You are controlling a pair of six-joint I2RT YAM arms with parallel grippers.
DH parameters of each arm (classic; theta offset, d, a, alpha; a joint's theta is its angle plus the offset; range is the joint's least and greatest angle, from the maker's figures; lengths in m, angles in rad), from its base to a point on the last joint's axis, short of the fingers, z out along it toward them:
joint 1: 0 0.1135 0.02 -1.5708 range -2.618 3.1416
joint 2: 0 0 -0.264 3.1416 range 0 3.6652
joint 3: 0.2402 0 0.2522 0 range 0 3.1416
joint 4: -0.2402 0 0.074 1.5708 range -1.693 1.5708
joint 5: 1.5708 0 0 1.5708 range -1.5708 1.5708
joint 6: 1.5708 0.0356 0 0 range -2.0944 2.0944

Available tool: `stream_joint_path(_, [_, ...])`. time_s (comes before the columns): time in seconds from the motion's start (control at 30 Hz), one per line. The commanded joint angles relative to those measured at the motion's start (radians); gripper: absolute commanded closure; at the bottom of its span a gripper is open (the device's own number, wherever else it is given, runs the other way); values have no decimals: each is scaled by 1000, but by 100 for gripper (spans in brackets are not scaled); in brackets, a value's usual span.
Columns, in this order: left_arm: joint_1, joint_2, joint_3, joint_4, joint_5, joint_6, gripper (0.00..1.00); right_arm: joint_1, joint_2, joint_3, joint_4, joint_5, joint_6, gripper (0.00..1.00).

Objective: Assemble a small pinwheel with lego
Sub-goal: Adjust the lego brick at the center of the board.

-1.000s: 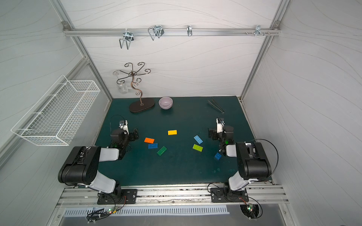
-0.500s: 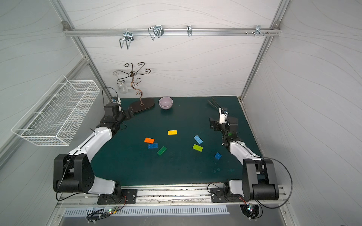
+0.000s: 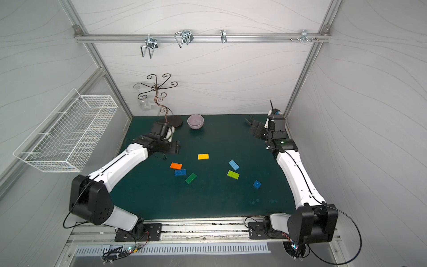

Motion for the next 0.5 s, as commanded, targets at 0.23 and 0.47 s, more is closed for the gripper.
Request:
stream_joint_path(0.23, [-165, 141, -46, -122, 69, 245, 41, 94, -6, -48, -303, 3, 27, 1])
stream_joint_path(0.47, [-241, 207, -37, -111, 48, 310, 40, 106, -29, -50, -332, 69, -11, 1])
